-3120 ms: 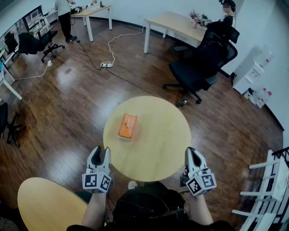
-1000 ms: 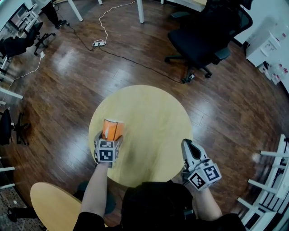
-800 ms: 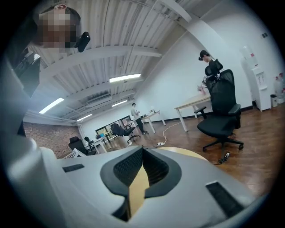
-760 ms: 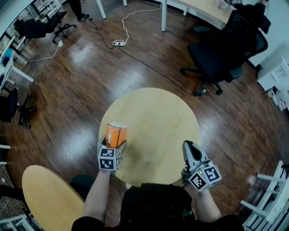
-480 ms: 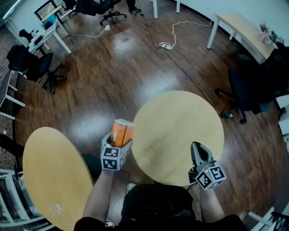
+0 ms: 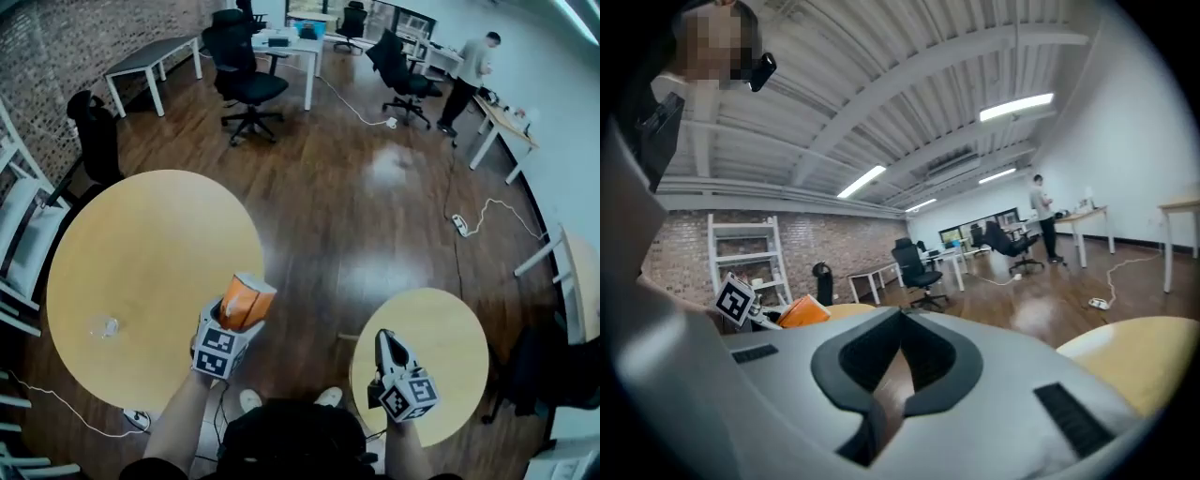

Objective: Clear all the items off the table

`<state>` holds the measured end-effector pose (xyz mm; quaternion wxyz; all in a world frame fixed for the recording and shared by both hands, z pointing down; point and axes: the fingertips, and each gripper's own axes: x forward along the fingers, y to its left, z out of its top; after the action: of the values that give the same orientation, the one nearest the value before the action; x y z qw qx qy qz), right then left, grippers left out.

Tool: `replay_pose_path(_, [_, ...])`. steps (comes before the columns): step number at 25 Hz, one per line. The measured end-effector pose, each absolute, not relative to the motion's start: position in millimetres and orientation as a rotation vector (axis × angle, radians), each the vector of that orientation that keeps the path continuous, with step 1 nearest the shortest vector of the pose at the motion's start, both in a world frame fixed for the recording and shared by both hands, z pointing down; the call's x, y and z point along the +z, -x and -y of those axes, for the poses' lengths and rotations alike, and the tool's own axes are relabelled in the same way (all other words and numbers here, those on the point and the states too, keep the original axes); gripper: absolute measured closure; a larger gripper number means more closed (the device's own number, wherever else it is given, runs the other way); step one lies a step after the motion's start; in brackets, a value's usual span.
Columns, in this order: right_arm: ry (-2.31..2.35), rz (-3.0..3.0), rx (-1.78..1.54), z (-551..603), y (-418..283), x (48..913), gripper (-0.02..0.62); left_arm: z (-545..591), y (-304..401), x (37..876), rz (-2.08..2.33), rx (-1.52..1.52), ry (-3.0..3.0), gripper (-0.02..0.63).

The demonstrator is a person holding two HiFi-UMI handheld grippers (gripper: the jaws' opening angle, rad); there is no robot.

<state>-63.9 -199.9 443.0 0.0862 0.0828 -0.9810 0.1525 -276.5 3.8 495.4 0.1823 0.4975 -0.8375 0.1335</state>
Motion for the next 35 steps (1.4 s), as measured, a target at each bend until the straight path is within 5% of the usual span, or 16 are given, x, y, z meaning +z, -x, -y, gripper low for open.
replay_pose_path(6, [0.108,2.975,0.306,86,192,414,0.591,-167,330,493,2.511,0.235,-1.14,0.175])
replay_pose_path(15, [0.519,2.899,0.238,-51,288,413,0.591,-313,347,507,2.587,0.116,-0.824,0.175])
replay_pose_path(35, [0.791,2.725,0.236,-83,410,446,0.591,-328,433,588,2.403,0.05,-0.572,0.172])
